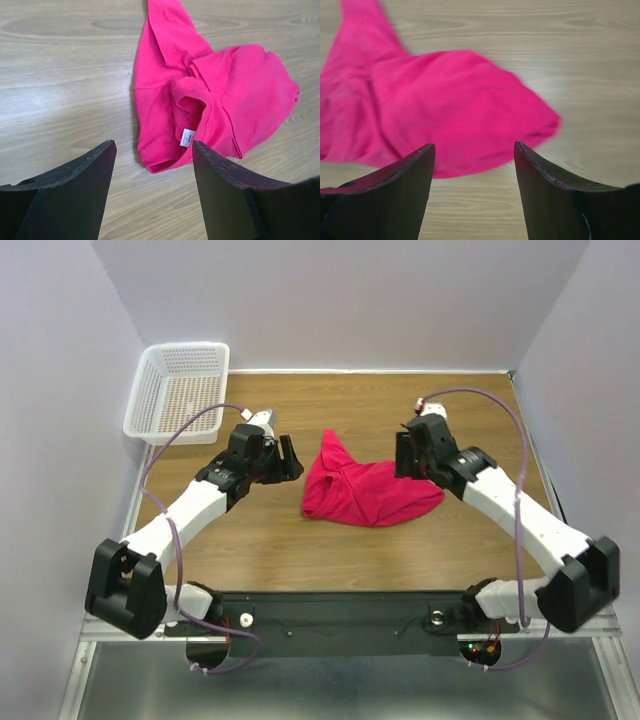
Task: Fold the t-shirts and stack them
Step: Flatten the tshirt out
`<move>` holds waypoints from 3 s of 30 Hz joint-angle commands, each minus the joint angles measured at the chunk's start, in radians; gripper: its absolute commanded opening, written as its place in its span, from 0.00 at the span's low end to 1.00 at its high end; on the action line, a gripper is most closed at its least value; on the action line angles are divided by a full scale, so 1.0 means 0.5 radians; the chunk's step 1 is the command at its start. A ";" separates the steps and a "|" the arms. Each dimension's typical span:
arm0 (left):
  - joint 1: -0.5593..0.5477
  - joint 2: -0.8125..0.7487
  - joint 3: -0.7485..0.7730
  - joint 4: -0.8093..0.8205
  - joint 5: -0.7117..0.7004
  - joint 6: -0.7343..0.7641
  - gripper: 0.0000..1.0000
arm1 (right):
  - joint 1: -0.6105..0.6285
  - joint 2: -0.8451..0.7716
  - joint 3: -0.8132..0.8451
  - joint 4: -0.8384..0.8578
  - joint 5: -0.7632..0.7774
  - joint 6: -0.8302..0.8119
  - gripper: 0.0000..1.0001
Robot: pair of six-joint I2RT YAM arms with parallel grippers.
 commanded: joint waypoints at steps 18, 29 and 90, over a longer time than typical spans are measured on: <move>-0.437 0.687 0.184 0.394 0.202 -0.203 0.74 | 0.082 0.798 0.031 0.322 -1.188 -0.115 0.65; -0.471 0.804 0.172 0.431 0.196 -0.212 0.22 | 0.088 0.954 -0.024 0.349 -1.044 -0.066 0.47; 0.054 0.427 0.193 -0.048 0.128 0.089 0.51 | -0.440 1.028 0.279 0.325 -0.955 -0.327 0.54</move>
